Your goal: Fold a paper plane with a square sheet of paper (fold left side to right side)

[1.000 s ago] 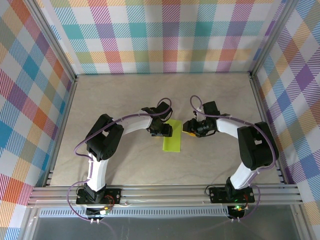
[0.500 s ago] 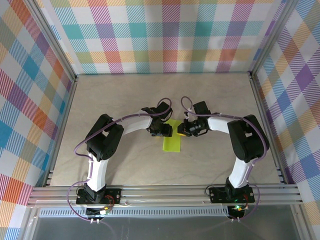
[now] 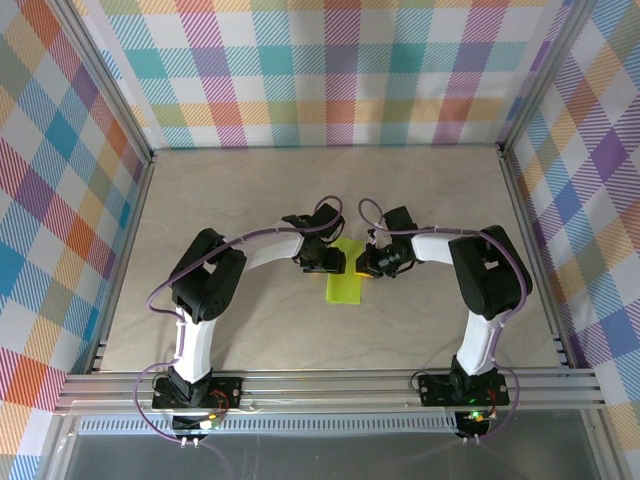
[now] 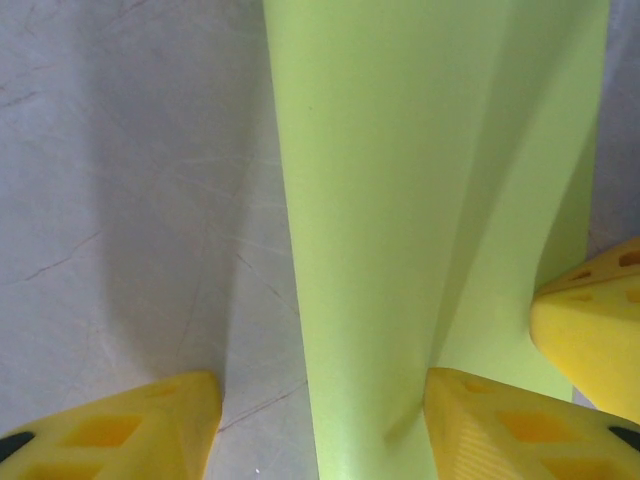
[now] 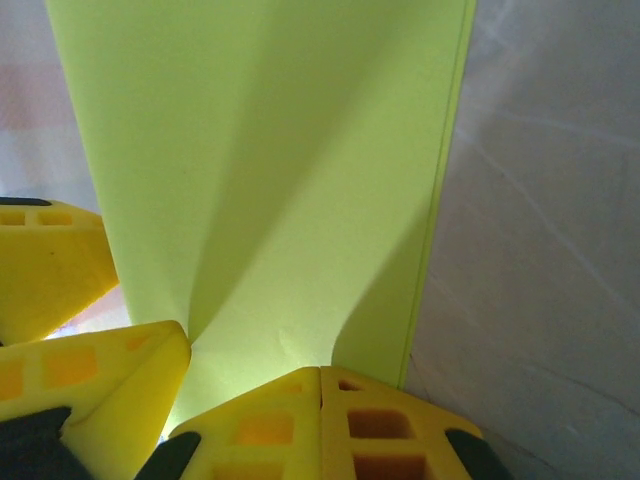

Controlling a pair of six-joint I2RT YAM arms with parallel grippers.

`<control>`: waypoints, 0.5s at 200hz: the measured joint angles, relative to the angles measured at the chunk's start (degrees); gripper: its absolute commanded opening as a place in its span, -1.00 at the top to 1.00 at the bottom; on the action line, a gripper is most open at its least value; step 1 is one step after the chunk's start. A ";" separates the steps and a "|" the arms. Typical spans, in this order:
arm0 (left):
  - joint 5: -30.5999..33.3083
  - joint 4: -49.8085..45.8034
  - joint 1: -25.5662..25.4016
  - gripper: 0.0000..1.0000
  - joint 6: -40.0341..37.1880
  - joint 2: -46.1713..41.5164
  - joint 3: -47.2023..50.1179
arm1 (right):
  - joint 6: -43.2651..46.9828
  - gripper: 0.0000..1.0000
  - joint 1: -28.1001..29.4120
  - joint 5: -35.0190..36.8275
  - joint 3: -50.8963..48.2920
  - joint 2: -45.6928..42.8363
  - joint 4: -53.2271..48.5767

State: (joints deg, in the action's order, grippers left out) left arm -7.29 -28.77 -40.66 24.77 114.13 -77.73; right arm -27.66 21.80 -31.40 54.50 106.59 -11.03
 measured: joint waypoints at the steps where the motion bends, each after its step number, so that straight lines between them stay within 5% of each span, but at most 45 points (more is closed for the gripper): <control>1: 0.00 0.07 0.00 -0.20 0.00 -0.07 0.04 | 0.00 1.00 0.00 0.00 0.00 -0.02 0.00; 50: -2.32 4.00 1.90 -0.19 -1.51 -7.30 6.51 | 0.07 1.00 0.04 0.07 0.35 0.22 -0.50; 100: -11.56 15.93 3.41 0.59 -1.53 -11.82 12.15 | 0.26 1.00 0.04 0.00 0.61 0.42 -0.87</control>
State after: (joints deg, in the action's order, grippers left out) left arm -18.85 -12.84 -37.26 23.24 102.30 -65.58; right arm -27.40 21.85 -31.40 55.11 107.00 -11.90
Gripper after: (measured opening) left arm 0.263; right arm 0.060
